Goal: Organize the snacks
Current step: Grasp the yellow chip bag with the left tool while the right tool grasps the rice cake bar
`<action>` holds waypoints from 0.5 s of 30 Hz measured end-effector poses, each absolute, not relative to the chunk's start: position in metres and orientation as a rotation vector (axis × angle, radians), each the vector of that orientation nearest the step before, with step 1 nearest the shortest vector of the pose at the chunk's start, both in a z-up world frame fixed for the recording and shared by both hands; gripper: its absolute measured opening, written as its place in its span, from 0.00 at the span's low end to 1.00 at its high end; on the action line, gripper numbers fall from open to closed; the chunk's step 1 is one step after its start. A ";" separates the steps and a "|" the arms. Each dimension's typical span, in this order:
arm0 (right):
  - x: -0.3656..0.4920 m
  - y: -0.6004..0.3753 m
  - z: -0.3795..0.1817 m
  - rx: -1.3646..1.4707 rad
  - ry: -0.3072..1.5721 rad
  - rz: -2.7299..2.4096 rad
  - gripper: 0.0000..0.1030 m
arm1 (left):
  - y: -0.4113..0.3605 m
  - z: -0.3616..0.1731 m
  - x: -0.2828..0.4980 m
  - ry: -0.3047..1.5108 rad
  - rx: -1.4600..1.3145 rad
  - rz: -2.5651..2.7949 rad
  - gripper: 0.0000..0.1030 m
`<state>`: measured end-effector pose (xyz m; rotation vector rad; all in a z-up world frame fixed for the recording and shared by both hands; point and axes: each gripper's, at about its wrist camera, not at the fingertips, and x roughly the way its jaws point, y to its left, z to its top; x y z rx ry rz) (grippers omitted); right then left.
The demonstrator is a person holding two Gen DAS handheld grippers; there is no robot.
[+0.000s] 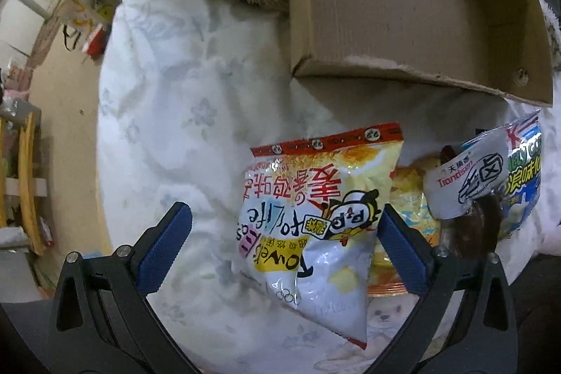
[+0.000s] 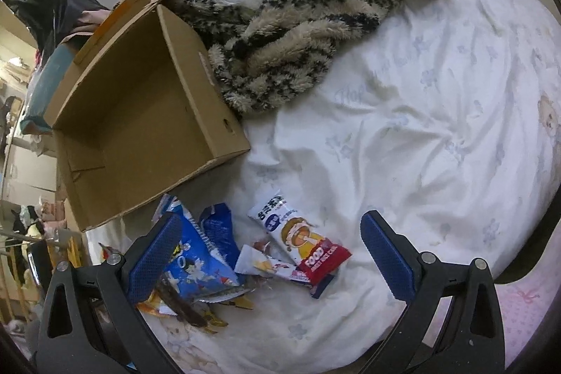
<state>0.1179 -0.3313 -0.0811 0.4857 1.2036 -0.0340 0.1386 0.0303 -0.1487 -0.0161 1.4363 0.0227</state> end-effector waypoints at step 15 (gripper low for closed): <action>0.119 -0.339 -0.093 0.502 1.227 -0.051 0.82 | 0.048 -0.126 0.131 1.404 -0.084 0.025 0.43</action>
